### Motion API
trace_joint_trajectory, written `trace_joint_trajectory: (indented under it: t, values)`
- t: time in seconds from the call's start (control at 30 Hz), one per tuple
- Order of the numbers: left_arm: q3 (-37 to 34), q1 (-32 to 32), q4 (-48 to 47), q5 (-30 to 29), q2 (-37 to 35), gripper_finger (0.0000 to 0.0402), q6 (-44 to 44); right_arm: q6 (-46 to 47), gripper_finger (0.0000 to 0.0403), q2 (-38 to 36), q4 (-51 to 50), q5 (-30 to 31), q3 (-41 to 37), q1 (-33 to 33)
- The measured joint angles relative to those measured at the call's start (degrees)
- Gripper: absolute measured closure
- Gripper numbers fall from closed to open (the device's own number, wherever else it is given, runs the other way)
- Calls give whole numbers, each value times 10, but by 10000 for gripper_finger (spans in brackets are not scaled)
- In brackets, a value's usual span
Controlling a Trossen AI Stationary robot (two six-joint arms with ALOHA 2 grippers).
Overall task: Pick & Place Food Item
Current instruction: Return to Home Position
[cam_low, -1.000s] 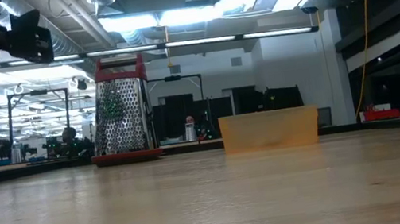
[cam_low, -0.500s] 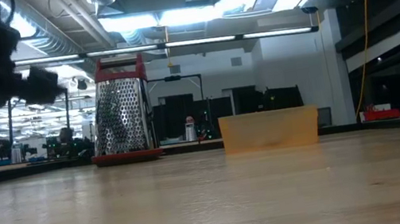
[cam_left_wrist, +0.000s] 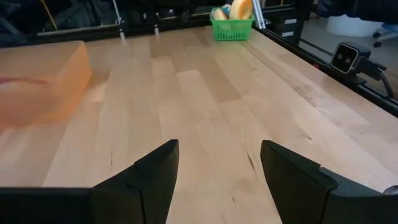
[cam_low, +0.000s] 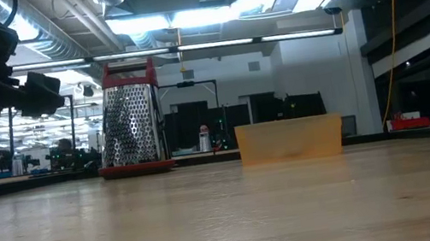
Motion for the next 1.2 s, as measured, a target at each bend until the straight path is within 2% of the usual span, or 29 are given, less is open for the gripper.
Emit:
trace_joint_trajectory:
  t: [0.2, 0.4, 0.47, 0.6, 0.67, 0.83, 1.0, 1.07, 1.1, 1.2]
  values:
    - [-1, 0, -2, -3, 0, 182, -4, 38, 147, 45, 0, 1, 0, -16]
    - [-1, 0, -2, -4, 1, 178, -4, 92, 147, 34, 22, 20, 0, -20]
    - [-1, 0, -2, -4, 1, 178, -4, 84, 147, 20, 65, -26, 0, -20]
    - [-1, 0, -2, -3, 1, 181, -3, 30, 147, -24, 147, -190, 1, -20]
    - [-2, 0, -1, -3, 1, 182, -5, 14, 147, -59, 142, -252, 1, -20]
    - [-2, 0, -1, -1, 1, 180, -7, 17, 147, -152, 110, -363, 1, -20]
    - [-2, 0, -1, 0, 1, 178, -11, 42, 147, -228, 73, -449, 29, -20]
    - [-2, 0, -2, 0, 1, 180, -13, 42, 147, -246, 11, -448, 49, -20]
    - [-2, 0, -2, 0, 1, 180, -14, 40, 147, -246, -26, -418, 55, -20]
    - [-2, 0, -2, 0, 2, 182, -17, 44, 147, -246, -117, -254, 55, -20]
